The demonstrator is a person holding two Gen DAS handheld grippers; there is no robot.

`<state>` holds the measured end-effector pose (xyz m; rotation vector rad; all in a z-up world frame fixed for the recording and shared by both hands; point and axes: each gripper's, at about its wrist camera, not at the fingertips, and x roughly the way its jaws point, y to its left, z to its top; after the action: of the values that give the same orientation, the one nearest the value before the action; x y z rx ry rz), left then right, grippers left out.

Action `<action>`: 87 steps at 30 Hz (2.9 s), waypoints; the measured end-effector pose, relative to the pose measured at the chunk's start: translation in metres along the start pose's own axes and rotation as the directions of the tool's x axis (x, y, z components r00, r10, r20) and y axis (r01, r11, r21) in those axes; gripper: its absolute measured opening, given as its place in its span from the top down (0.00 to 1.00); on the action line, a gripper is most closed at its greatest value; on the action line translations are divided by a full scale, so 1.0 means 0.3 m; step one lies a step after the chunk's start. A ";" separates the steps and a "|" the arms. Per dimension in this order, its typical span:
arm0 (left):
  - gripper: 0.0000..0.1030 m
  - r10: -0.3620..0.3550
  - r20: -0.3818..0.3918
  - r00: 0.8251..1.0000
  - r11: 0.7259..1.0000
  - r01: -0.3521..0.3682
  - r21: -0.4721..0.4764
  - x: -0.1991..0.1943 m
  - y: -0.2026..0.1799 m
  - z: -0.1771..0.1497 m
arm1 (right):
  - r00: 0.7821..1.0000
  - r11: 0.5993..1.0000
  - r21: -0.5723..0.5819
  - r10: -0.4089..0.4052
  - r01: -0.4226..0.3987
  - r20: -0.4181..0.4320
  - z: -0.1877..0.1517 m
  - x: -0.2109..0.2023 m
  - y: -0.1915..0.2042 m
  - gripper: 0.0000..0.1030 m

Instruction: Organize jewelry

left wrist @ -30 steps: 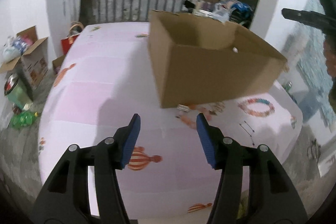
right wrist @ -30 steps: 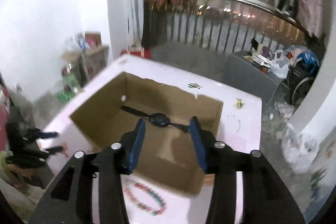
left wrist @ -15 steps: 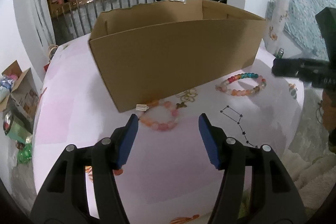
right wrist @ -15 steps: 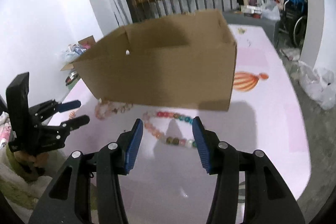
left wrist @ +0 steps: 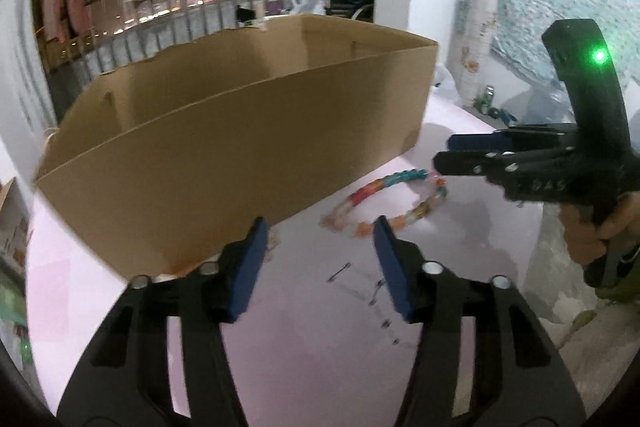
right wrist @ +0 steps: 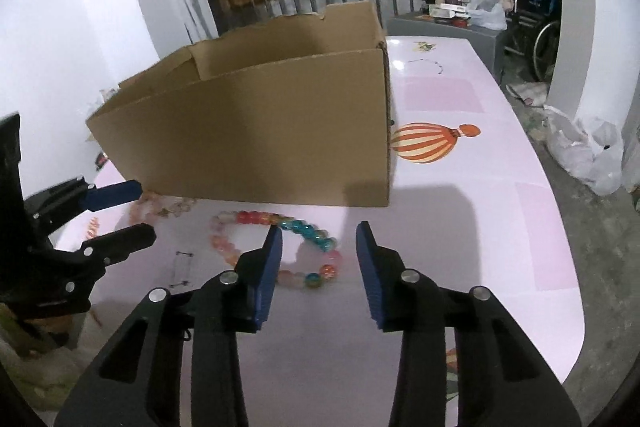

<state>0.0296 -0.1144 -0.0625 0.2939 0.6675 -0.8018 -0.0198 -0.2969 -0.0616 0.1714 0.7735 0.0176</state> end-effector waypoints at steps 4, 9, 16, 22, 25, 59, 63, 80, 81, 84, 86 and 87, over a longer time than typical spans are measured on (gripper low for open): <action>0.71 -0.030 -0.031 0.999 0.999 0.030 -0.023 0.056 -0.009 0.011 | 1.000 0.999 -0.041 -0.015 0.014 -0.011 -0.008 0.031 0.008 0.71; 0.79 -0.049 -0.078 0.996 0.997 0.045 -0.061 0.120 -0.007 0.017 | 0.999 0.999 -0.042 -0.014 0.013 -0.032 -0.007 0.064 -0.006 0.73; 0.79 -0.084 -0.105 0.991 0.993 0.075 -0.088 0.172 -0.002 0.036 | 0.998 0.999 -0.048 -0.007 0.004 -0.062 0.006 0.087 -0.021 0.80; 0.79 -0.107 -0.119 0.987 0.992 0.098 -0.082 0.159 -0.020 0.025 | 0.997 0.998 -0.068 0.004 -0.009 -0.071 -0.014 0.073 0.004 0.87; 0.80 -0.113 -0.124 0.986 0.991 0.104 -0.079 0.148 -0.035 0.018 | 0.997 0.997 -0.080 0.007 -0.013 -0.075 -0.032 0.058 0.023 0.88; 0.78 -0.223 -0.128 0.966 0.949 0.185 -0.254 0.200 0.115 0.034 | 0.997 0.995 -0.098 -0.014 0.007 -0.072 -0.065 0.019 0.048 0.88; 0.79 -0.178 -0.134 0.975 0.958 0.140 -0.251 0.190 0.113 0.033 | 0.997 0.995 -0.096 -0.014 0.008 -0.070 -0.067 0.017 0.049 0.88; 0.75 -0.200 -0.143 0.969 0.970 0.176 -0.166 0.220 0.030 0.060 | 0.998 0.996 -0.092 -0.009 0.003 -0.065 -0.063 0.015 0.051 0.88; 0.74 -0.196 -0.146 0.970 0.971 0.171 -0.169 0.219 0.036 0.061 | 0.998 0.996 -0.092 -0.009 0.003 -0.064 -0.064 0.015 0.050 0.88; 0.71 -0.179 -0.150 0.972 0.974 0.153 -0.169 0.212 0.056 0.053 | 0.998 0.996 -0.091 -0.009 0.004 -0.063 -0.063 0.016 0.052 0.88; 0.66 -0.159 -0.150 0.976 0.978 0.134 -0.162 0.203 0.066 0.044 | 0.998 0.996 -0.093 -0.010 0.004 -0.062 -0.064 0.015 0.051 0.88; 0.65 -0.145 -0.152 0.978 0.980 0.121 -0.156 0.199 0.067 0.042 | 0.998 0.996 -0.094 -0.010 0.004 -0.062 -0.065 0.015 0.051 0.88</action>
<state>0.0804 -0.1408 -0.0919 0.1831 0.9027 -0.8579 -0.0293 -0.2785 -0.0759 0.0796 0.8338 0.0528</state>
